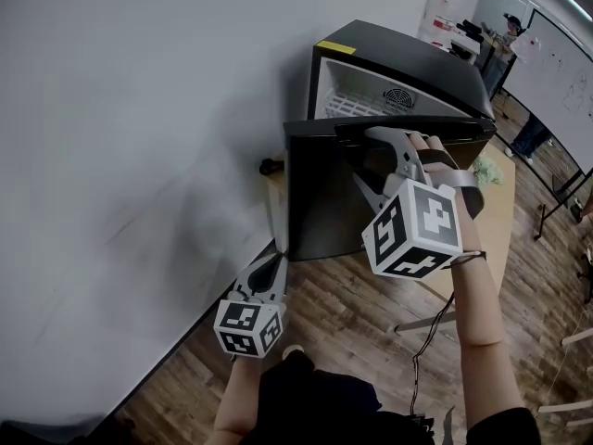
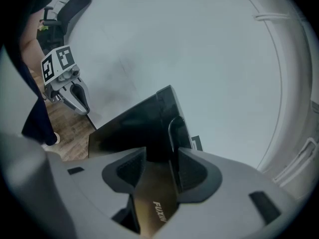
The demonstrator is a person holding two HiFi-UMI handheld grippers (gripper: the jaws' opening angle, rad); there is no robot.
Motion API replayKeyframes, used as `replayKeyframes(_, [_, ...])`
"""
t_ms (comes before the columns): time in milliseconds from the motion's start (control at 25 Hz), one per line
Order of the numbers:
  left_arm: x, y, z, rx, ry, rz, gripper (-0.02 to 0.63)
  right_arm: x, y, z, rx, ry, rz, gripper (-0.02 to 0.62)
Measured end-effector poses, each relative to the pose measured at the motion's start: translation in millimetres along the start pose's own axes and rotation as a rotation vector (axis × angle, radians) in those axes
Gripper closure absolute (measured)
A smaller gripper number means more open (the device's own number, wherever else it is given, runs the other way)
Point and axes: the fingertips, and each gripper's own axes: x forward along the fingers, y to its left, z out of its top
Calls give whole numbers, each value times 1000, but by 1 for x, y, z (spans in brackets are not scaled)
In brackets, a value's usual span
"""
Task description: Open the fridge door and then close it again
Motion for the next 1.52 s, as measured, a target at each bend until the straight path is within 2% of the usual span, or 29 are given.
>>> replayKeyframes(240, [-31,-29,-6,-10,12,11,600,-39,15,0,-15,-15,14,420])
replayKeyframes(400, [-46,-49,-11,-15,18,9,600,-62,21,-5,-21,-2,-14,419])
replayKeyframes(600, [-61,-72,-13,-3,24,-14,600,-88,28,-13,-29,22,-42,419])
replayKeyframes(1080, [-91,-92,-31,34,39,-61,600,-128,55,-34,-49,64,-58,414])
replayKeyframes(1320, [-116,-138,-46,51,50,-84,600,-176,68,-57,-59,68,-73,414])
replayKeyframes(1520, [-113,-143,-55,55,72,-135,600,-178,69,-63,-54,94,-110,414])
